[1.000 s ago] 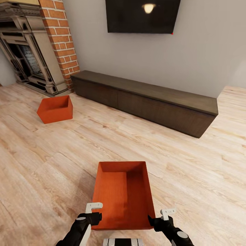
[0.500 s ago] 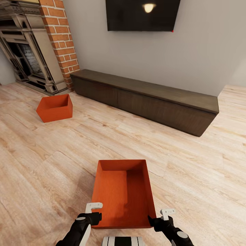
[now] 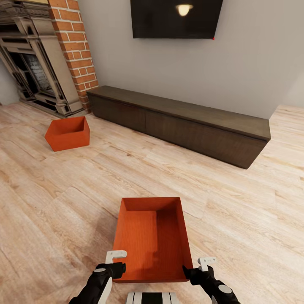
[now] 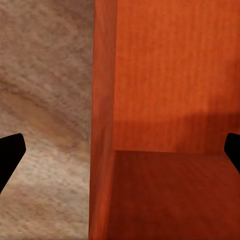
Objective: Move the two storage containers from the living room to the garage. In the garage, place one container on the floor and stack the other container on top of it (either order is fine).
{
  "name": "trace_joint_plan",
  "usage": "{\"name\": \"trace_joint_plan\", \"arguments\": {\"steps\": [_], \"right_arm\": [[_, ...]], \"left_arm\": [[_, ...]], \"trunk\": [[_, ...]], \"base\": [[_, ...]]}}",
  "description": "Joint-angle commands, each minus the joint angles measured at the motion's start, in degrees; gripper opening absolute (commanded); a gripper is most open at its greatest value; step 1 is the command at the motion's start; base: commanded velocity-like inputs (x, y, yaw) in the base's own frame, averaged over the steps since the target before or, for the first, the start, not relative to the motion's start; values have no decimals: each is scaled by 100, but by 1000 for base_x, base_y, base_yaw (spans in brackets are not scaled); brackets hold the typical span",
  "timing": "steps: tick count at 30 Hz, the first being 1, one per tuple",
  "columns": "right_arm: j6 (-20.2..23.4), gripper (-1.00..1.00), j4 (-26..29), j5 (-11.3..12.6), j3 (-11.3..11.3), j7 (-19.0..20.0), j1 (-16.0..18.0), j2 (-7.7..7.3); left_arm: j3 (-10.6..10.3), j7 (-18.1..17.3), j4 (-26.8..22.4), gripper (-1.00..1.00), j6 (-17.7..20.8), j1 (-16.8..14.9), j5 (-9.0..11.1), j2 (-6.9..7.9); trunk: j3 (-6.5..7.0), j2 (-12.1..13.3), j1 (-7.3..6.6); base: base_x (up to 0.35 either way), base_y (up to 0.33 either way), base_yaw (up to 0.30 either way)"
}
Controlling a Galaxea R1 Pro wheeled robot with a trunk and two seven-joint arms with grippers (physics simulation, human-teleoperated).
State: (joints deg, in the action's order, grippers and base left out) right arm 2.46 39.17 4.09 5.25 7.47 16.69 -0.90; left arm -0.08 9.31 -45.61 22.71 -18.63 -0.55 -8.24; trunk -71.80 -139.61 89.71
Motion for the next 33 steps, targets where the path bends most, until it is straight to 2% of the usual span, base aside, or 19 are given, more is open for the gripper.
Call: {"name": "trace_joint_plan", "arguments": {"steps": [1,15,20,33], "right_arm": [[26,100,10,44,20,1,1,-6],[27,100,12,48,14,0,1,-6],[27,100,6,48,17,0,1,-6],[22,100,10,48,16,0,1,-6]], "left_arm": [[-1,18,-9,100,31,-1,-5,-2],[-1,18,-9,100,50,-1,-7,-2],[-1,18,-9,100,49,-1,-15,-8],[-1,18,-9,100,43,-1,-15,-2]], "trunk": [[-4,-2,-1],[-4,-2,-1],[-94,-202,109],[-94,-202,109]], "base": [[0,0,0],[0,0,0],[0,0,0],[0,0,0]]}}
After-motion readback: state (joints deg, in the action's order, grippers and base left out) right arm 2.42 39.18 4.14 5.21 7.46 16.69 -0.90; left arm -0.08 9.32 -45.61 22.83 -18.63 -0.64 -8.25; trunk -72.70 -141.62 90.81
